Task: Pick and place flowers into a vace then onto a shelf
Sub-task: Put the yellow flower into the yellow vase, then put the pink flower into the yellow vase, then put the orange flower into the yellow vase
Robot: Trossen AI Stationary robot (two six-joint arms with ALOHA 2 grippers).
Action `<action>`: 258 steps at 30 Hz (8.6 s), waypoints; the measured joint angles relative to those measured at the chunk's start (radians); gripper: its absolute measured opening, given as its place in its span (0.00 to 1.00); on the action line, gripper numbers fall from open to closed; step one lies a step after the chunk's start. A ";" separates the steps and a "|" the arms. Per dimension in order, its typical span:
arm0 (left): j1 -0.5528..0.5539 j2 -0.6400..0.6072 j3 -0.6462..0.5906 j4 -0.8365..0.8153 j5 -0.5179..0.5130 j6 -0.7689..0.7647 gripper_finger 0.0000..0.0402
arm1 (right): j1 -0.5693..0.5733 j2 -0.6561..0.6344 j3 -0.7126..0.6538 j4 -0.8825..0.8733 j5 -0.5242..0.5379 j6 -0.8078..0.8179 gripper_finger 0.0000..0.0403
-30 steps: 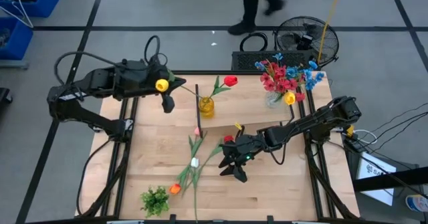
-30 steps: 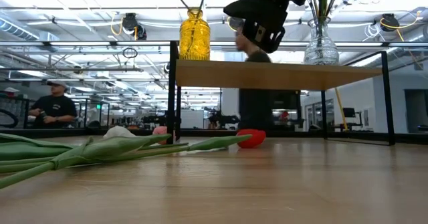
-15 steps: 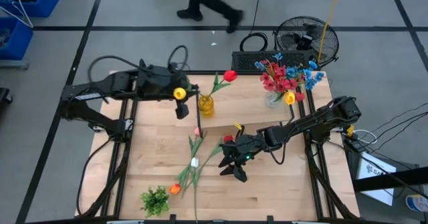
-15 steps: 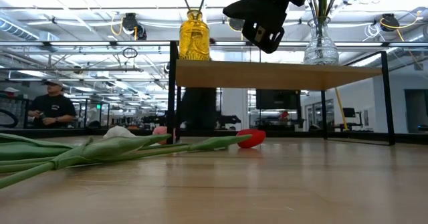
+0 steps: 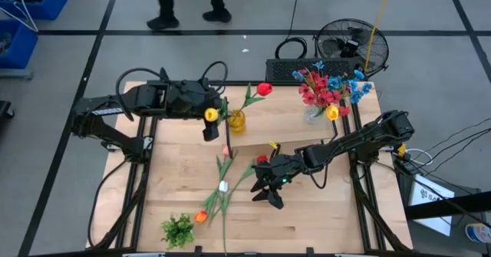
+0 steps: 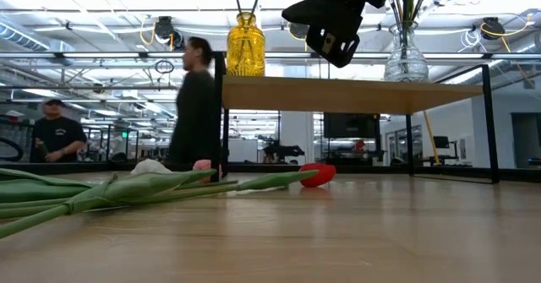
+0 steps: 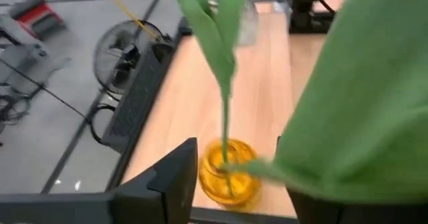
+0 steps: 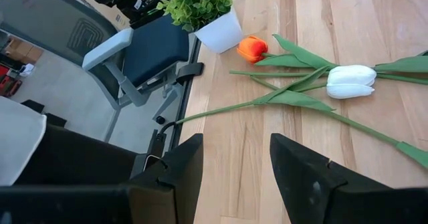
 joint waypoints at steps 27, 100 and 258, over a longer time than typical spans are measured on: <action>-0.111 -0.022 -0.028 -0.682 0.246 -0.618 0.60 | 0.000 0.000 0.000 0.001 0.002 -0.076 0.41; -0.349 -0.570 -0.738 0.564 -0.740 -0.568 0.01 | -0.005 0.000 0.000 -0.008 0.000 -0.105 0.41; -0.602 0.301 -0.616 0.307 0.426 -1.303 0.56 | -0.019 0.000 -0.002 -0.013 -0.005 -0.130 0.41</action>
